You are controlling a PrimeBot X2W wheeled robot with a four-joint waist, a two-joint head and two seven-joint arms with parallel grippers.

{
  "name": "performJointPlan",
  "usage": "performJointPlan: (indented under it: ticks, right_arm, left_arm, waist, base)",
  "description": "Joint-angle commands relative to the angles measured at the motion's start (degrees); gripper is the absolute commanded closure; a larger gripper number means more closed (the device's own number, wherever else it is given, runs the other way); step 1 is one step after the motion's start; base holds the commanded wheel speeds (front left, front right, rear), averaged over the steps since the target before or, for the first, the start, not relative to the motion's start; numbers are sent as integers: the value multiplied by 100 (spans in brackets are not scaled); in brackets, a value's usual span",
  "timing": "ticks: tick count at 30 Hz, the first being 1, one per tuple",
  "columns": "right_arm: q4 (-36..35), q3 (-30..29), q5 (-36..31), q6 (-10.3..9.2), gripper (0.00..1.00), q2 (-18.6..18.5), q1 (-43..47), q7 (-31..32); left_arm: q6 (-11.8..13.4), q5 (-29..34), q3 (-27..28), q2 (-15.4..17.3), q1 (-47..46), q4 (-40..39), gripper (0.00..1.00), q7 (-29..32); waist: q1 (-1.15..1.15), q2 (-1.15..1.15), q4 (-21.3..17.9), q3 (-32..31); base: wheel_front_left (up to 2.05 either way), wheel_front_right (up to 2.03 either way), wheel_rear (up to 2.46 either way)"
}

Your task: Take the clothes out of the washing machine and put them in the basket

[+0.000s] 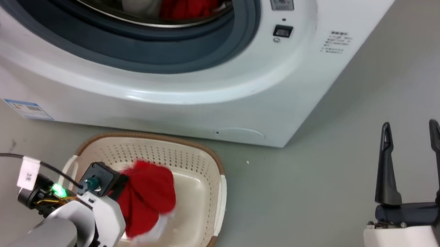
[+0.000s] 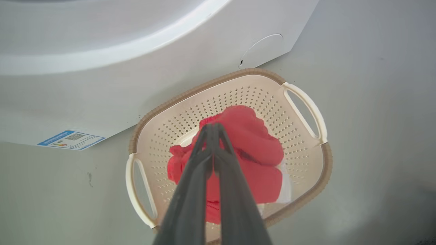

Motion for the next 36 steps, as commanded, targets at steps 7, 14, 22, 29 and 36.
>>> performJointPlan:
  ticks: [7, 14, 22, 29, 36]
  right_arm:
    - [-130, 81, -20, -6, 0, 8, -235, -12]
    - [-195, 169, -3, -6, 0, 8, -380, -12]
    - [-158, 155, 2, -6, 0, 8, -429, -12]
    - [-89, 109, -41, -6, 0, 8, -340, -12]
    - [7, 35, -80, -6, 0, 8, -206, -12]
  left_arm:
    - [-275, -4, -107, -575, -586, 1614, 100, -152]
    - [-425, -140, -34, -940, -907, 2630, 100, -344]
    - [-568, -273, 9, -1264, -1091, 3458, 100, -570]
    - [-585, -267, 2, -1416, -1173, 3620, 0, -845]
    - [-481, -264, 249, -1378, -1117, 3145, 0, -942]
  waist:
    - [0, 0, -382, 672]
    - [0, 0, -547, 1011]
    - [0, 0, -602, 1103]
    - [0, 0, -420, 863]
    - [0, 0, -146, 368]
  base:
    - [0, 0, 0]
    - [0, 0, 0]
    - [0, 0, 0]
    - [0, 0, 0]
    - [0, 0, 0]
